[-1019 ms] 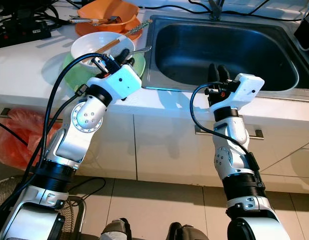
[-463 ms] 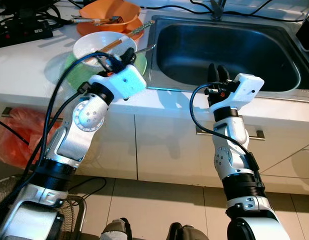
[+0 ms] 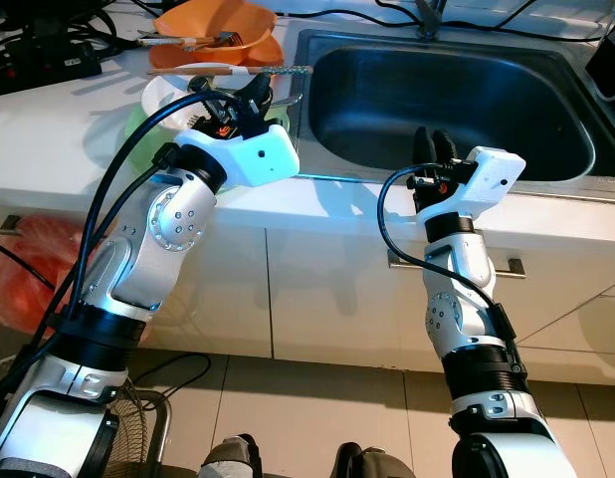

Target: Kitchen organization

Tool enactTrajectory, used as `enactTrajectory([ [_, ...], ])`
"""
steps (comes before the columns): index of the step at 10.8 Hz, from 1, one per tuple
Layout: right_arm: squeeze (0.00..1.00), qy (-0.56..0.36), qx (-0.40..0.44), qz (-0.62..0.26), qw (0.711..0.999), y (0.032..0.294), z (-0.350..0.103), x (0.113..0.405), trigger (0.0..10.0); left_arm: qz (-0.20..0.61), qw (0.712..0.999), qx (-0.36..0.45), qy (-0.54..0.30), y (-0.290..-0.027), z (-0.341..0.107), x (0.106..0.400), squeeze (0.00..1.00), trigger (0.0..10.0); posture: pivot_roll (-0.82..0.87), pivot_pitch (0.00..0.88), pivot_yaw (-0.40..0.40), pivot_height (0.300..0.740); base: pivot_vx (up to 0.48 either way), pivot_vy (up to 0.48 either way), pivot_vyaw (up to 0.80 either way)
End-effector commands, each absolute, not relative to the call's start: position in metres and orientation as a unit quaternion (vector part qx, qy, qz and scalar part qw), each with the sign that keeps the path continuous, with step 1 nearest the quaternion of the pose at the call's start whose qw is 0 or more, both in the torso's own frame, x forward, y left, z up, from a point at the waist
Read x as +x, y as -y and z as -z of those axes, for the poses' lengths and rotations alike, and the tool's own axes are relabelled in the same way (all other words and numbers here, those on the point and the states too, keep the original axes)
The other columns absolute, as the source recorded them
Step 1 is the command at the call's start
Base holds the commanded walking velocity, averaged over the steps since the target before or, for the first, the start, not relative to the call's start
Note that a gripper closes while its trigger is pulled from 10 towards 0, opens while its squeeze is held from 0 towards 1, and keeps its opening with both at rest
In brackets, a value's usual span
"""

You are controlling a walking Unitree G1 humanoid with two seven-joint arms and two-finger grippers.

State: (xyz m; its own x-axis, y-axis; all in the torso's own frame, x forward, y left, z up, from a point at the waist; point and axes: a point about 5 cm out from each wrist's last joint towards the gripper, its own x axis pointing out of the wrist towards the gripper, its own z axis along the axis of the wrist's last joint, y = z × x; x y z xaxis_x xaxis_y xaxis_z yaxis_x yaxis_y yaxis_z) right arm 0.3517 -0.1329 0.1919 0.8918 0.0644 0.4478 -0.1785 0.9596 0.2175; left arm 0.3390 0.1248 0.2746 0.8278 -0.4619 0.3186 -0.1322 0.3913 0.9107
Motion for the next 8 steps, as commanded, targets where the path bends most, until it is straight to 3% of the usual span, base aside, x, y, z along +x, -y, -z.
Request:
enactTrajectory([
  [1,0.00,0.222,0.128,-0.064,0.965,0.133,-0.190,0.352,10.0,0.112,0.788,0.528,0.297,-0.118,-0.284,0.334,0.00,10.0,0.13,0.154,-0.031,0.740,0.000,0.000,0.00],
  [5,0.00,0.220,0.127,-0.067,0.965,0.133,-0.189,0.351,10.0,0.148,0.816,0.457,0.321,-0.106,-0.289,0.326,0.00,10.0,0.13,0.155,-0.032,0.740,0.000,0.000,0.00],
  [8,0.00,0.217,0.129,-0.070,0.965,0.131,-0.187,0.351,10.0,0.131,0.791,0.467,0.374,-0.100,-0.311,0.317,0.00,10.0,0.14,0.161,-0.035,0.740,0.000,0.000,0.00],
])
